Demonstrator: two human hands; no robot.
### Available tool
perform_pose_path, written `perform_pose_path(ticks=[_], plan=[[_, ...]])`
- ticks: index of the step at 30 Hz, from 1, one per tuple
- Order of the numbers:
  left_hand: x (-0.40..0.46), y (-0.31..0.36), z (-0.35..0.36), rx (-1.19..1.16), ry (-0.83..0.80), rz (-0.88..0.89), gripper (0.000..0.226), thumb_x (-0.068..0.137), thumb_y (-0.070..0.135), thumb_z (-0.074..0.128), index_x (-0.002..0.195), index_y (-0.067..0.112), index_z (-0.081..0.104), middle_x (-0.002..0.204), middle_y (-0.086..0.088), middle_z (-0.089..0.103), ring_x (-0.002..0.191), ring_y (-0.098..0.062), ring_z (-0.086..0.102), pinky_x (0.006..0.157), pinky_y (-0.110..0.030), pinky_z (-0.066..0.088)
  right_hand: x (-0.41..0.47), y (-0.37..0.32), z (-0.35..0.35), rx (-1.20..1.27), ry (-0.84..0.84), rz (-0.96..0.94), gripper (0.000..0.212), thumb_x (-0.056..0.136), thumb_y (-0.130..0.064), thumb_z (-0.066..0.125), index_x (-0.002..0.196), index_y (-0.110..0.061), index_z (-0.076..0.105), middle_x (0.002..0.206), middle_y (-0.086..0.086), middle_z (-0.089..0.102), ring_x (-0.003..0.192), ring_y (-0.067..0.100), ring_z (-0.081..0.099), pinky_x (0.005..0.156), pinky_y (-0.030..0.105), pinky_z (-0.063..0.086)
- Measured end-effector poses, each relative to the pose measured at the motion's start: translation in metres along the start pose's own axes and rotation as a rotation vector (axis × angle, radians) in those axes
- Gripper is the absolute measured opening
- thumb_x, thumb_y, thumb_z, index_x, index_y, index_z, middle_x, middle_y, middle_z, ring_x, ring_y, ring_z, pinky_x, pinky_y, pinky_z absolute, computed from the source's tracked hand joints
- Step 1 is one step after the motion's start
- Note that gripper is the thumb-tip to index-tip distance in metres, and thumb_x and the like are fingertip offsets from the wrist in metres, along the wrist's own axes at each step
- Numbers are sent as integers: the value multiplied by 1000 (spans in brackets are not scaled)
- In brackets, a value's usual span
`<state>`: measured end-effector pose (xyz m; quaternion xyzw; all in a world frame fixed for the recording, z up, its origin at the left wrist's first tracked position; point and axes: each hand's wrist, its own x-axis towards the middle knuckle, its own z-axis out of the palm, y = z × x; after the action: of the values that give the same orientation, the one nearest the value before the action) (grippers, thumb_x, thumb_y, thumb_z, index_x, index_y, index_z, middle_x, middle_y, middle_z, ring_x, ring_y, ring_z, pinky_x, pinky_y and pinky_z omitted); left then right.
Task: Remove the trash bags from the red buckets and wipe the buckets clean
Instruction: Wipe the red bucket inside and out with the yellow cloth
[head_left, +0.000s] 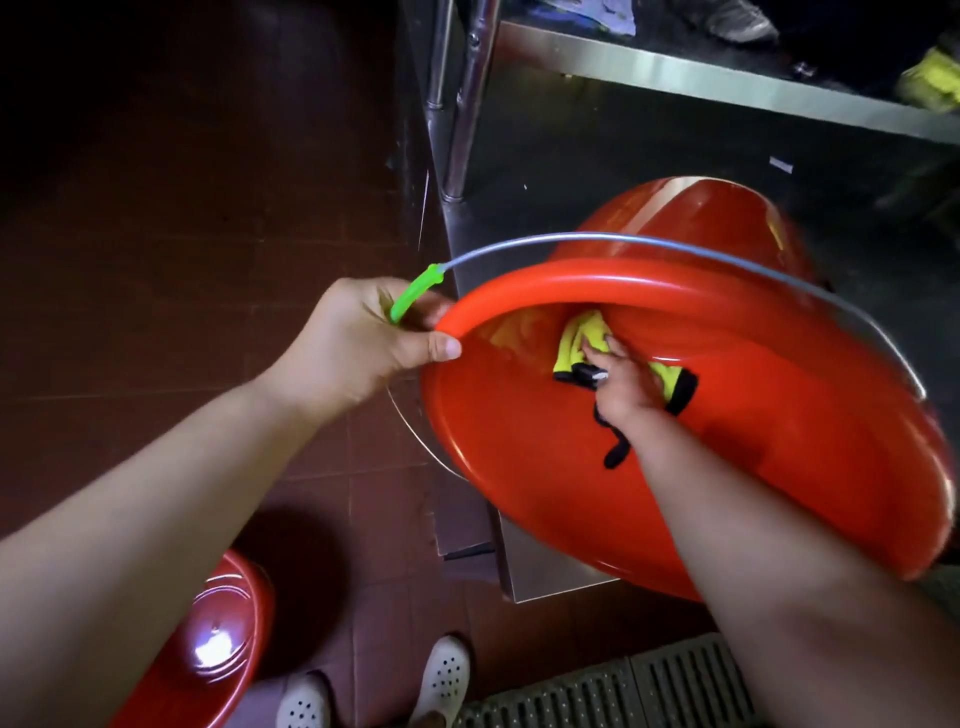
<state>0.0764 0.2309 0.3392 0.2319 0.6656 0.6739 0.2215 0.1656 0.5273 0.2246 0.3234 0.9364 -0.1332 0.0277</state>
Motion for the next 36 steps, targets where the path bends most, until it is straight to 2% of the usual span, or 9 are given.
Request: perform_pose_path(ticks=[4, 9, 13, 16, 18, 22, 29, 33, 36], plan=[[-12, -26, 6, -175, 190, -29, 39, 60, 4, 81, 94, 20, 68, 80, 5, 70, 77, -6, 64, 70, -17, 53, 11, 0, -2, -30, -55, 57, 73, 83, 1, 48, 138, -46, 37, 156, -13, 17, 143, 16, 15, 114, 30, 15], [-49, -80, 42, -223, 186, -152, 20, 76, -6, 68, 87, 10, 65, 75, 10, 72, 72, 0, 64, 70, -13, 49, -9, -7, 7, 155, 7, 50, 50, 89, -12, 55, 136, -29, 48, 155, -3, 24, 140, 25, 22, 115, 26, 13], [-46, -84, 45, -246, 235, -126, 16, 78, -3, 64, 83, 11, 63, 71, 11, 70, 69, 0, 61, 70, -13, 49, -82, -30, 32, 300, 45, -148, 56, 81, -10, 53, 134, -31, 50, 151, 7, 32, 132, 33, 37, 110, 33, 21], [-43, -83, 45, -171, 228, -89, 15, 77, -5, 66, 85, 7, 63, 73, 7, 69, 70, -3, 60, 70, -14, 49, -144, -40, 47, 312, 107, -275, 58, 79, -19, 49, 134, -39, 48, 149, -3, 36, 128, 29, 41, 107, 38, 28], [-43, -81, 46, -162, 217, -91, 16, 75, -1, 69, 89, 0, 62, 79, -7, 65, 73, -10, 58, 68, -16, 49, -163, -38, 50, 284, 148, -335, 59, 82, -19, 49, 136, -41, 43, 149, -9, 33, 131, 24, 37, 108, 40, 30], [-41, -66, 39, -135, 137, -100, 28, 66, 16, 73, 86, -2, 66, 78, -6, 67, 72, -11, 60, 67, -18, 50, -139, -21, 44, 255, 160, -325, 60, 79, -8, 48, 133, -34, 51, 147, -1, 41, 126, 27, 42, 104, 37, 35], [-29, -31, 9, -112, -111, -127, 22, 59, 11, 81, 76, 7, 68, 69, 1, 70, 65, -8, 64, 64, -16, 51, -31, 3, 3, -183, 26, -43, 53, 91, -15, 49, 135, -44, 44, 152, -10, 29, 130, 22, 36, 105, 31, 23], [-12, -26, -14, -121, -341, -195, 46, 46, 43, 89, 80, 17, 73, 76, 1, 70, 73, -10, 65, 70, -18, 51, 1, 6, -6, -229, -31, -44, 54, 92, -13, 44, 135, -45, 43, 154, -10, 23, 137, 20, 26, 110, 31, 17], [-8, -42, -10, -324, -245, -205, 63, 44, 54, 87, 94, 19, 71, 80, 1, 70, 74, -12, 64, 71, -22, 53, 3, 5, -2, -219, -22, -36, 58, 92, -9, 41, 137, -47, 39, 155, -11, 20, 138, 20, 23, 110, 30, 15]])
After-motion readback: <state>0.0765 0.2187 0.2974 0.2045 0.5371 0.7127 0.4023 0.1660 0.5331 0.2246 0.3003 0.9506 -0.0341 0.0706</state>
